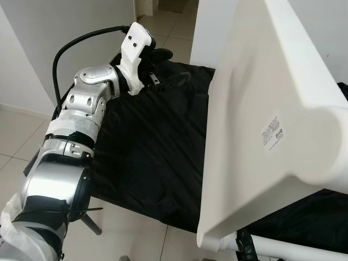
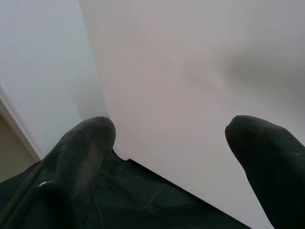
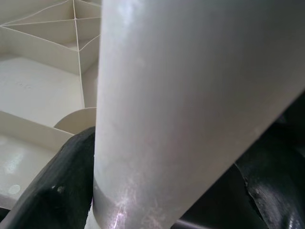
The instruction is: Building children table
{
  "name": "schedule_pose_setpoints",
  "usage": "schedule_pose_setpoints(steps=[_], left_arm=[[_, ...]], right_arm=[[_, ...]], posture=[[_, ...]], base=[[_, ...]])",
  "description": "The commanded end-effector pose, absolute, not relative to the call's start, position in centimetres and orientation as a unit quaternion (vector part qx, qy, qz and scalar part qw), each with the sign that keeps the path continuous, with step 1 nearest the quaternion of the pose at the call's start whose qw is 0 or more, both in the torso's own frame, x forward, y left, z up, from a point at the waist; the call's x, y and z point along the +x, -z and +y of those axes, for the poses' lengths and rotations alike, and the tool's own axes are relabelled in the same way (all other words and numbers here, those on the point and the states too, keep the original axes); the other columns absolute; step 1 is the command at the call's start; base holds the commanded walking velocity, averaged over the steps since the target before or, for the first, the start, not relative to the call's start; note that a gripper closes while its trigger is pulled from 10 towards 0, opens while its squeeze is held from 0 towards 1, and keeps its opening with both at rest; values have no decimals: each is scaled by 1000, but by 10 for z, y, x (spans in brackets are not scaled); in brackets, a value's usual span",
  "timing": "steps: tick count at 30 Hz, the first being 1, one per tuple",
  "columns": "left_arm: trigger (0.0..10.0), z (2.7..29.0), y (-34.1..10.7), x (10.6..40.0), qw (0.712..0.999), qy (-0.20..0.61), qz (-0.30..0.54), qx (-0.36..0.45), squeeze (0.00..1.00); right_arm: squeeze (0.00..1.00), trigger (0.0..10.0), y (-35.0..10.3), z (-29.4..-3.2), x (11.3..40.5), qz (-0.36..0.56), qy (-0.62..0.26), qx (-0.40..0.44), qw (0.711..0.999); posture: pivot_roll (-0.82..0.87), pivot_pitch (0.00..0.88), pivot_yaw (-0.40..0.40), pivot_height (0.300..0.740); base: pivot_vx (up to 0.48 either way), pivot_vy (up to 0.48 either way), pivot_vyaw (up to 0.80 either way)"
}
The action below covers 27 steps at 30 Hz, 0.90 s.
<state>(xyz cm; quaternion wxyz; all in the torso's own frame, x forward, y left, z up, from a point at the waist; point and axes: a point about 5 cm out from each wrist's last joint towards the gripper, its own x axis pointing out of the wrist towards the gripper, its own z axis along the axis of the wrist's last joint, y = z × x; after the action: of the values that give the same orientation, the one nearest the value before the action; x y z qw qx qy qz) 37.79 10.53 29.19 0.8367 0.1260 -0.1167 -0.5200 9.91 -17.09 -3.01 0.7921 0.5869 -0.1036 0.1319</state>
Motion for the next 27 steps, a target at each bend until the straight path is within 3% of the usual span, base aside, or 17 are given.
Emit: schedule_pose_setpoints(steps=[1,27], left_arm=[[10000,105,-290,378,834,525,-112,127,0],[10000,105,-290,378,834,525,-112,127,0]], right_arm=[[0,10000,-46,-204,-15,-95,-35,387,917],[0,10000,-46,-204,-15,-95,-35,387,917]], posture=[[-296,73,326,740],[-296,73,326,740]], base=[[0,0,0],[0,0,0]])
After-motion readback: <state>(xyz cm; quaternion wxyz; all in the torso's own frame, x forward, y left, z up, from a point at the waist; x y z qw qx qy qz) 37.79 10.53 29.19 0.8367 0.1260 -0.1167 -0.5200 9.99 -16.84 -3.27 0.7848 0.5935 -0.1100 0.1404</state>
